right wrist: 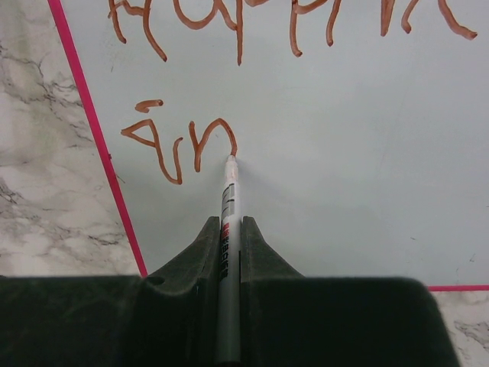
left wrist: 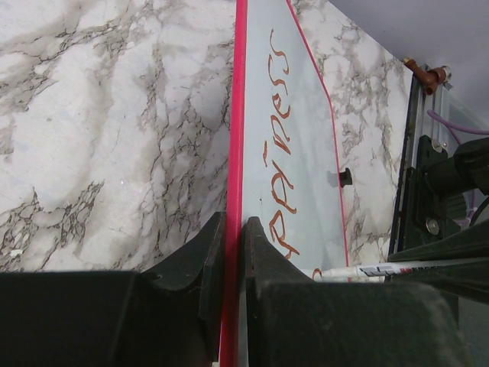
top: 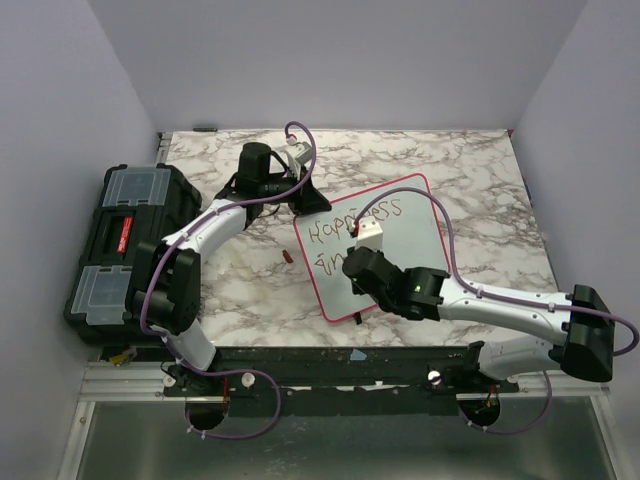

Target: Write a sentence on the whiteboard

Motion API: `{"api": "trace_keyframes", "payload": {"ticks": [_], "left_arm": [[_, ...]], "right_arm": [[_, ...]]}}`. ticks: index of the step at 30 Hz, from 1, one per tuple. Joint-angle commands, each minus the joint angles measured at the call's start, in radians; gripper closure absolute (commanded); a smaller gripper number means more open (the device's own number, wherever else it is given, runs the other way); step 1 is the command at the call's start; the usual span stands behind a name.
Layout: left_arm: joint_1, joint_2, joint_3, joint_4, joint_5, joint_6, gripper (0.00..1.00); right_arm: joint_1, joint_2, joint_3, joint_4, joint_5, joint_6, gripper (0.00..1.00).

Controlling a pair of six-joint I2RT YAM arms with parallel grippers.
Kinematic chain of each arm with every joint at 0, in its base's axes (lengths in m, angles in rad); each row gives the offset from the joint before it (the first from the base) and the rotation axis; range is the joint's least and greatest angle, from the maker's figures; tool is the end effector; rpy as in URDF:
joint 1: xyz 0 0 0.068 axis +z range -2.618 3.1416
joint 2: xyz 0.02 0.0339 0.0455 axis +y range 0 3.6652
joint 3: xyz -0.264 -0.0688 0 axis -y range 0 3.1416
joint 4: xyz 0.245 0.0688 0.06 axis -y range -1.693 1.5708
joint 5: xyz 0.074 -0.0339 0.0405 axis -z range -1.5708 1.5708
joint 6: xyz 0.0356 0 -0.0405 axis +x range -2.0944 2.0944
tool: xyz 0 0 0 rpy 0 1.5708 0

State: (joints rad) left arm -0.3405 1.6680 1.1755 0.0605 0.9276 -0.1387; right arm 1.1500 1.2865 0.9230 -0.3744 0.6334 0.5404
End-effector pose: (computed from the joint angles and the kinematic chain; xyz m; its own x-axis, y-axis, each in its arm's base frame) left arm 0.3453 -0.1526 0.2734 -0.5133 0.0939 -0.8531 0.8222 0.3389 -0.4574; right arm 0.1304 0.2399 0.2668 -0.5221 -0.1515 -0.8393 -0.3361 0.9410 0.0392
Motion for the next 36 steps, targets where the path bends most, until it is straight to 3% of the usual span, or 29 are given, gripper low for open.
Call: {"api": "trace_keyframes", "payload": {"ticks": [1, 12, 18, 26, 36], "left_arm": [[0.0, -0.017, 0.012, 0.035, -0.034, 0.056, 1.0], [0.0, -0.016, 0.015, 0.037, -0.035, 0.055, 1.0], [0.0, -0.016, 0.015, 0.037, -0.033, 0.054, 1.0], [0.001, -0.016, 0.016, 0.032, -0.044, 0.058, 1.0], [0.0, -0.016, 0.015, 0.033, -0.047, 0.05, 1.0]], "right_arm": [[-0.007, -0.009, -0.029, -0.056, -0.061, 0.008, 0.99], [-0.006, -0.05, -0.029, -0.088, -0.07, 0.026, 0.99], [-0.006, -0.178, -0.09, 0.024, -0.053, 0.031, 0.99], [-0.008, -0.217, -0.111, -0.025, 0.127, 0.056, 0.99], [-0.029, -0.24, -0.117, -0.049, 0.162, 0.048, 0.99]]}}
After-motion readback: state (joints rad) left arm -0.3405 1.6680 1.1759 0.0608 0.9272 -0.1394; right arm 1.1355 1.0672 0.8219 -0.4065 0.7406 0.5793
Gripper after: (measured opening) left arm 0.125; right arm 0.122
